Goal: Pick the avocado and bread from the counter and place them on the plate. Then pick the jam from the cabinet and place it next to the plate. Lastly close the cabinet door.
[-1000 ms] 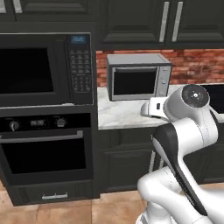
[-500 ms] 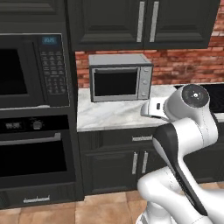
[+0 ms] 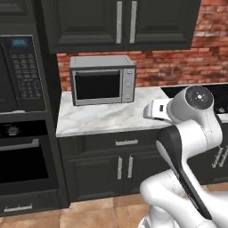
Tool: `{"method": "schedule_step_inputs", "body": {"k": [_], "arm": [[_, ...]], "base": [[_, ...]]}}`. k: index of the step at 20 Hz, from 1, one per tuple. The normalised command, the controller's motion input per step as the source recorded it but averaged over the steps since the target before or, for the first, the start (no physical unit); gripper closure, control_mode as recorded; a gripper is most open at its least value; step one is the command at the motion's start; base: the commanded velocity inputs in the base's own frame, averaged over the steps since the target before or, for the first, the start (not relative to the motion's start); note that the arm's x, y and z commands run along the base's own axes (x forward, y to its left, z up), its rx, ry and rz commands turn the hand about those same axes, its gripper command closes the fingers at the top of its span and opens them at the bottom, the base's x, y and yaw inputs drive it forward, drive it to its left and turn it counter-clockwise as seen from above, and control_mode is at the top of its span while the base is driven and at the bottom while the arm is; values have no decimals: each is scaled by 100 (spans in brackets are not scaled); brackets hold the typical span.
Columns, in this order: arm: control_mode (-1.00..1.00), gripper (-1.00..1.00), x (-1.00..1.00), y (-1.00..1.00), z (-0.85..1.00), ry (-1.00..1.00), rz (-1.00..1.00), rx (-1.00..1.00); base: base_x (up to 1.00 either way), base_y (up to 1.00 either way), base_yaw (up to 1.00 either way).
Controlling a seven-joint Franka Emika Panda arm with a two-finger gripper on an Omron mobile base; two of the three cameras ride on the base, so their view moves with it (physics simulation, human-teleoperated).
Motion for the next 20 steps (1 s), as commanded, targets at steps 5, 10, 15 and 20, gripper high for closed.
{"method": "schedule_step_inputs", "body": {"k": [5,10,15,20], "arm": [[100,-100,0,0,0,0,0,0],[100,-100,0,0,0,0,0,0],[100,-100,0,0,0,0,0,0],[100,-100,0,0,0,0,0,0]], "base": [[23,-36,-18],[28,-27,-22],[36,-38,-18],[41,-55,-14]]}}
